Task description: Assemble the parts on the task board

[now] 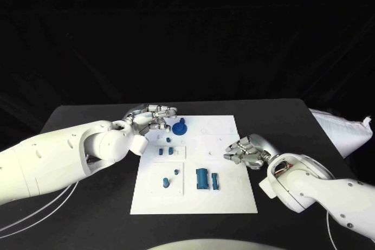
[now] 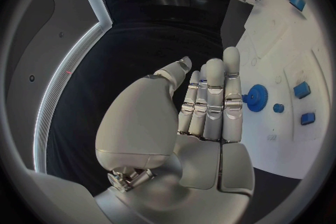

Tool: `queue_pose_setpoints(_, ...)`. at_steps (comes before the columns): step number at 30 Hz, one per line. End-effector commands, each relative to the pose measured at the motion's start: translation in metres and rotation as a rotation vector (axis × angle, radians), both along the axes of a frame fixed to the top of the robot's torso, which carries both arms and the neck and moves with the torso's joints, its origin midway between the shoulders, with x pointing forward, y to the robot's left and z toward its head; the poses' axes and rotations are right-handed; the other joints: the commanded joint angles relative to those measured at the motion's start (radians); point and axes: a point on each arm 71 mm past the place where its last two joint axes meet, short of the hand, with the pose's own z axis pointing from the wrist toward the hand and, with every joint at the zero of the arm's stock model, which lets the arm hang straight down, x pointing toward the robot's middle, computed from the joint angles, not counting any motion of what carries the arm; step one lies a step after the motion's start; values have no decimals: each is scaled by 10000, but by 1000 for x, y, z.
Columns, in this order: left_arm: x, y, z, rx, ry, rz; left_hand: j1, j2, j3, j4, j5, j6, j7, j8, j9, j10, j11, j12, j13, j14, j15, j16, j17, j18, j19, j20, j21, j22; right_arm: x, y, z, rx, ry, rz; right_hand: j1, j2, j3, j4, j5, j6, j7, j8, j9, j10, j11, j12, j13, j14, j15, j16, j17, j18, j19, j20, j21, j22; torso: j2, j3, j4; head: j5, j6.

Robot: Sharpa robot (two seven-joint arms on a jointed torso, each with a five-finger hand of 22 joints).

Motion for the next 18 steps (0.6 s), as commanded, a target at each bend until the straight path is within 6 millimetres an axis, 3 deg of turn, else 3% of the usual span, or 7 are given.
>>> queue_pose_setpoints(1,6,9,-1,-374,-174,948,44,144,11,34,12,3,-112,60,-23,-30,-48,-19,-81,-526,-3,-764,-389,202,-495,-14,-424,-282,18,-6,6,3985,145,-683,311,99,269,-22,9,-169,136,-78,-108,-597,113,-866,-786,-999,121,-2672,-2438,605,-1896,108,-2574,-2380,-315,-118,-52,-86,364)
queue_pose_setpoints(4,13,20,-5,-314,-441,1687,277,156,322,-60,-60,-244,-82,-121,-137,-130,65,-425,-337,-1365,203,-2718,-1373,132,-1657,108,-1383,-964,41,-14,7,5290,50,-989,689,162,902,-8,-271,-310,439,-108,-349,-957,531,-2224,-2446,-2166,592,-5064,-3703,711,-3140,474,-4865,-4022,-511,-179,-109,-126,625)
queue_pose_setpoints(8,21,33,-11,-207,-912,2434,283,104,636,-26,-161,-106,-36,-272,-196,113,256,-1036,-614,-1832,710,-5124,-2536,46,-2991,474,-2579,-2197,63,-14,5,6362,-254,-1173,819,-22,1564,-39,-420,-556,586,-95,-671,-1333,886,-3133,-4022,-3764,1257,-7451,-5229,530,-4174,1051,-6898,-5400,-705,-206,-174,-113,828)
queue_pose_setpoints(9,22,35,-12,-192,-1023,2573,265,61,641,-24,-161,-32,-95,-273,-189,118,256,-1146,-618,-1911,759,-5416,-2670,-15,-3184,598,-2568,-2409,68,-13,4,6548,-351,-1198,604,-245,1906,-120,-521,-494,669,-2,-888,-1235,974,-3129,-5118,-3191,1420,-8085,-6042,848,-3812,1218,-7809,-6246,-741,-209,-211,-81,901)
queue_pose_setpoints(11,23,38,-16,-226,-1190,2810,175,13,648,40,-156,91,-49,-369,-200,286,276,-1437,-611,-1852,890,-6136,-3014,48,-3799,809,-2537,-3181,78,-12,2,6952,-475,-1280,533,-251,2117,-241,-483,-570,646,-83,-1021,-1303,958,-3149,-5614,-3525,1461,-8630,-6512,735,-3764,1402,-8267,-6643,-789,-209,-258,-38,1041)
queue_pose_setpoints(16,25,38,-21,-354,-1456,3075,-178,-202,27,267,-152,86,-177,-783,-257,262,492,-2164,-607,-1992,1215,-7378,-3673,220,-4915,1345,-2538,-4791,92,-12,-3,7513,-561,-1327,190,-283,2288,-556,-821,-703,726,-87,-1317,-1460,1074,-3153,-6539,-3353,1555,-9210,-7272,755,-3418,1532,-9090,-7443,-923,-226,-210,-59,1195)
queue_pose_setpoints(18,25,37,-23,-359,-1514,3147,-167,-119,-274,308,-157,166,-193,-910,-255,328,553,-2384,-605,-1937,1250,-7735,-3883,246,-5098,1442,-2534,-5339,96,-12,-5,7629,-571,-1303,58,-232,2297,-741,-1046,-700,727,-84,-1441,-1433,1085,-3149,-6878,-3203,1564,-9394,-7575,762,-3204,1550,-9426,-7801,-960,-225,-222,-11,1217)
